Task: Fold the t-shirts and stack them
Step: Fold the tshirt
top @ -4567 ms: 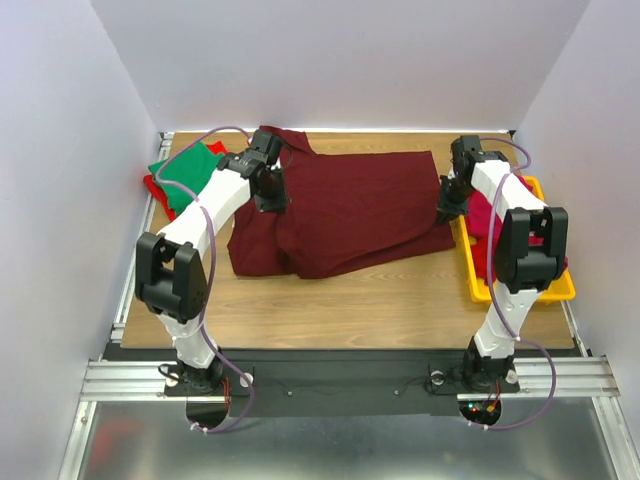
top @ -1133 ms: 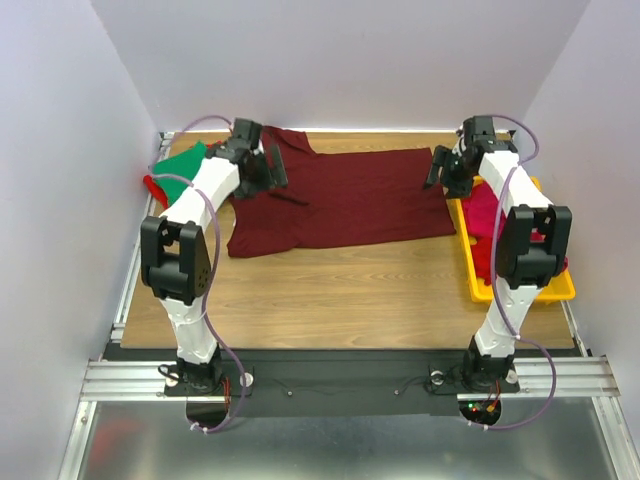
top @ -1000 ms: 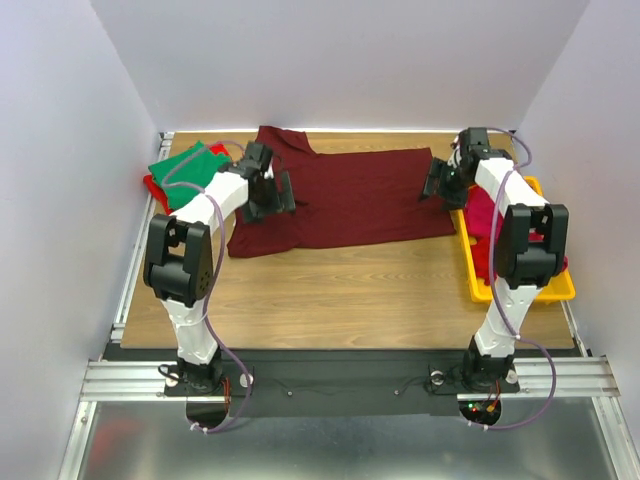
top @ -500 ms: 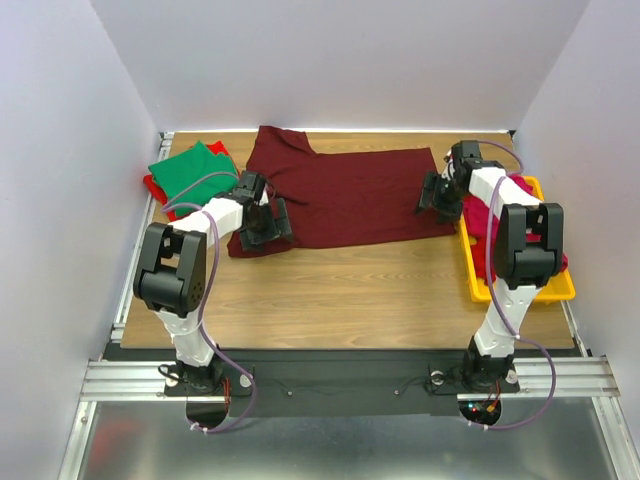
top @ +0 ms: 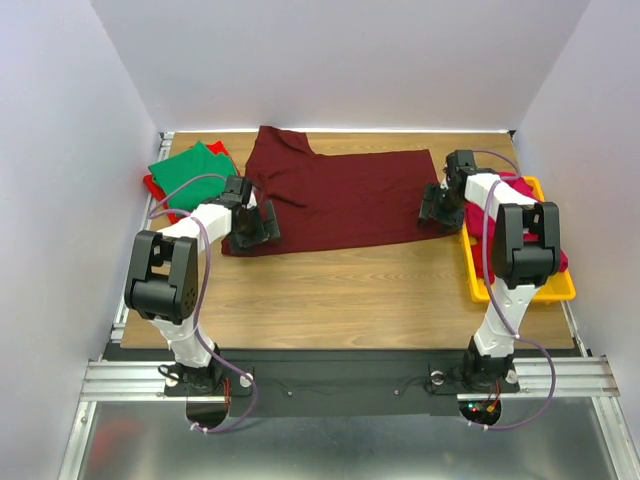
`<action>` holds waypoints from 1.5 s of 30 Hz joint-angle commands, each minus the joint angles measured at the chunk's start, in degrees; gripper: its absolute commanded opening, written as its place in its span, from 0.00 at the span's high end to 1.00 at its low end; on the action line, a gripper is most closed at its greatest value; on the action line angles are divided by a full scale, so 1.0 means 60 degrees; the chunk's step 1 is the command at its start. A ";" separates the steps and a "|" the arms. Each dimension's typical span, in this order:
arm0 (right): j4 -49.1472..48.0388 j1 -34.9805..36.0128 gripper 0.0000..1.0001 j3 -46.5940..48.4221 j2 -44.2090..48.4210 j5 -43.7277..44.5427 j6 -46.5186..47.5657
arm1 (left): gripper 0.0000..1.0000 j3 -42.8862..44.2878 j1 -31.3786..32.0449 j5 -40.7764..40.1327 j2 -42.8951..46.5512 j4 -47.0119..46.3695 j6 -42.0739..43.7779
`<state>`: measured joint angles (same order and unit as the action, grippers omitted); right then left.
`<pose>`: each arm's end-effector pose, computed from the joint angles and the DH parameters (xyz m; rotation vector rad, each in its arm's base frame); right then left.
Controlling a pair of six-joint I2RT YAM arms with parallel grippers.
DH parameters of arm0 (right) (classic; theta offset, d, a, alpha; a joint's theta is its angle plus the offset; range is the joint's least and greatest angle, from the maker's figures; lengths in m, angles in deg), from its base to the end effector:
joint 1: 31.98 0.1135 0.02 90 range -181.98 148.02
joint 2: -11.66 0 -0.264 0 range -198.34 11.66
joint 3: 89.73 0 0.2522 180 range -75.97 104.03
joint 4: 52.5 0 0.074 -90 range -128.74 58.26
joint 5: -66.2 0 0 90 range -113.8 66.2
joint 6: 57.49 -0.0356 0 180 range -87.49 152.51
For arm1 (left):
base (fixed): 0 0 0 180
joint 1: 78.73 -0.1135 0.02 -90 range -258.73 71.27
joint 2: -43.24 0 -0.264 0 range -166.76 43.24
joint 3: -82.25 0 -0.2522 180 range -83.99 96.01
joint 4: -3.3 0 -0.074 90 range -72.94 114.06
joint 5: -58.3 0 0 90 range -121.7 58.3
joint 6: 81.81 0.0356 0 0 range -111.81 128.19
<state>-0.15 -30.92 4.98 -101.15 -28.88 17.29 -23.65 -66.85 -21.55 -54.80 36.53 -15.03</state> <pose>0.3986 0.0105 0.1754 0.3250 2.7913 0.1919 0.3378 -0.0775 0.1809 -0.1900 2.6052 -0.4531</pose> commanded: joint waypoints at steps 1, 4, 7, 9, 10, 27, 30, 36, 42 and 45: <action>0.0058 -0.0015 0.25 0.0102 0.0052 0.0527 0.0208 | 0.01 -0.0286 -0.0149 -0.0623 0.0212 0.0623 0.0457; 0.0043 -0.0001 0.25 0.0322 0.0155 -0.0279 0.0237 | 0.02 0.0342 -0.0134 -0.0316 0.0300 0.0799 0.0384; 0.0043 0.0057 0.25 0.0673 0.0403 -0.0676 0.0237 | 0.01 0.1367 -0.0090 0.0021 0.0344 0.0931 0.0107; 0.0043 0.0116 0.25 0.0878 0.0550 -0.0735 0.0208 | 0.01 0.2202 -0.0047 0.0109 0.0300 0.0975 0.0033; 0.0043 0.0116 0.25 0.1067 0.0637 -0.0837 0.0179 | 0.02 0.2669 -0.0032 0.0182 0.0155 0.0975 -0.0083; -0.0059 0.0614 0.26 0.0282 -0.0256 -0.0852 0.0311 | 0.02 0.2135 0.0481 0.0286 -0.1591 -0.0167 -0.0129; -0.0016 0.0804 0.26 -0.0567 0.0167 -0.0795 0.0194 | 0.02 0.1388 0.0569 0.0111 -0.1284 -0.0212 0.0047; 0.0409 0.1083 0.26 -0.2210 0.1033 -0.0706 -0.0172 | 0.02 -0.0167 0.0891 -0.0022 -0.0551 -0.0168 0.0208; 0.1170 0.1098 0.26 -0.3323 0.2159 -0.0647 -0.0378 | 0.02 -0.1469 0.1402 -0.0212 0.0313 0.0051 -0.0156; 0.1551 0.1083 0.26 -0.3705 0.2367 -0.0793 -0.0363 | 0.02 -0.1910 0.1740 -0.0359 0.0578 0.0345 -0.0392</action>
<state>2.28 -24.71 -13.82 -87.34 -33.82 15.89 -29.95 -58.77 -23.10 -50.84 29.66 -15.05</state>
